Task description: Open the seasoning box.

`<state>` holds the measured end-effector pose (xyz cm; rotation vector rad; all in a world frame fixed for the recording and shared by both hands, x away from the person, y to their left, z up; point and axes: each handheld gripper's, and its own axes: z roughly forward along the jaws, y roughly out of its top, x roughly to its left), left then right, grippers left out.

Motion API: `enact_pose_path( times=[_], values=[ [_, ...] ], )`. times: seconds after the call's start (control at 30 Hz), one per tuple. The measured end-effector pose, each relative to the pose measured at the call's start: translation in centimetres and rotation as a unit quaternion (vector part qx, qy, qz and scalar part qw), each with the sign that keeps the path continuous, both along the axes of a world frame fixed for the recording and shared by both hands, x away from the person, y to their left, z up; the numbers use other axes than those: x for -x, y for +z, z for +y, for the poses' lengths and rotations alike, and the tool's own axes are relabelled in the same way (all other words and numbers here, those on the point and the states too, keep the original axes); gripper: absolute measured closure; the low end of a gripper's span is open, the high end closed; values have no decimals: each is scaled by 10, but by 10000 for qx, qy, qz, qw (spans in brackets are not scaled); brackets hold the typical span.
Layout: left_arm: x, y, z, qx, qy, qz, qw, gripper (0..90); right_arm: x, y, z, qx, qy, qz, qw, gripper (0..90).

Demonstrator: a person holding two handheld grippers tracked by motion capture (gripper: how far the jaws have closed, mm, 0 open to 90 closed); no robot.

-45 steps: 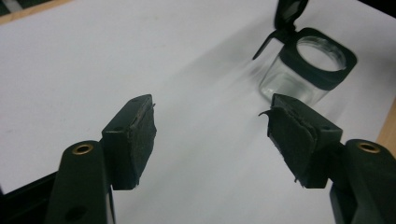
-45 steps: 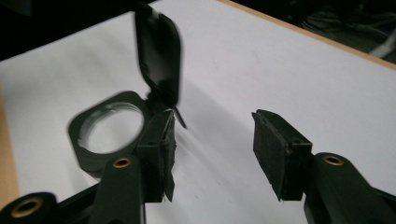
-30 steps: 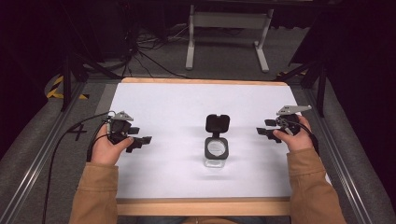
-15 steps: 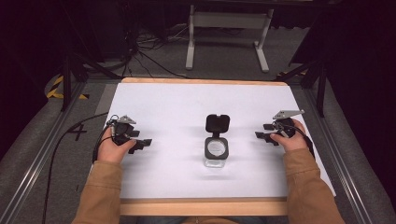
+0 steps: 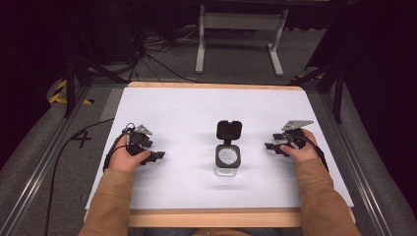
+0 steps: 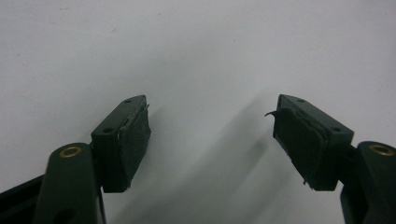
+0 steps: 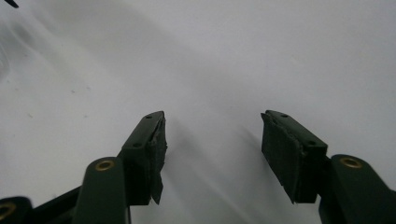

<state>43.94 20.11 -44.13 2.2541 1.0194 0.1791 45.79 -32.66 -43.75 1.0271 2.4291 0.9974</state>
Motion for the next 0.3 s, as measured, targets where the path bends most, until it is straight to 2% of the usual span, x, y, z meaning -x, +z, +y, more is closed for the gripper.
enact_pose_path(
  times=[0.07, 0.17, 0.2, 0.3],
  values=[
    [0, 1, 0, 20, -8, 12, 10000, 267, 0, -1, 2, 75, 9, -14, 10000, 407],
    [1, 2, 0, 55, -4, -4, 10000, 267, 1, 0, 3, 56, 24, -7, 10000, 405],
    [0, 4, 0, 54, -29, -71, 10000, 267, 1, 1, 4, 41, 26, -15, 10000, 405],
    [2, 7, -1, 120, -27, -53, 9999, 266, 2, 3, 4, -25, 42, -47, 10000, 405]
  ],
)
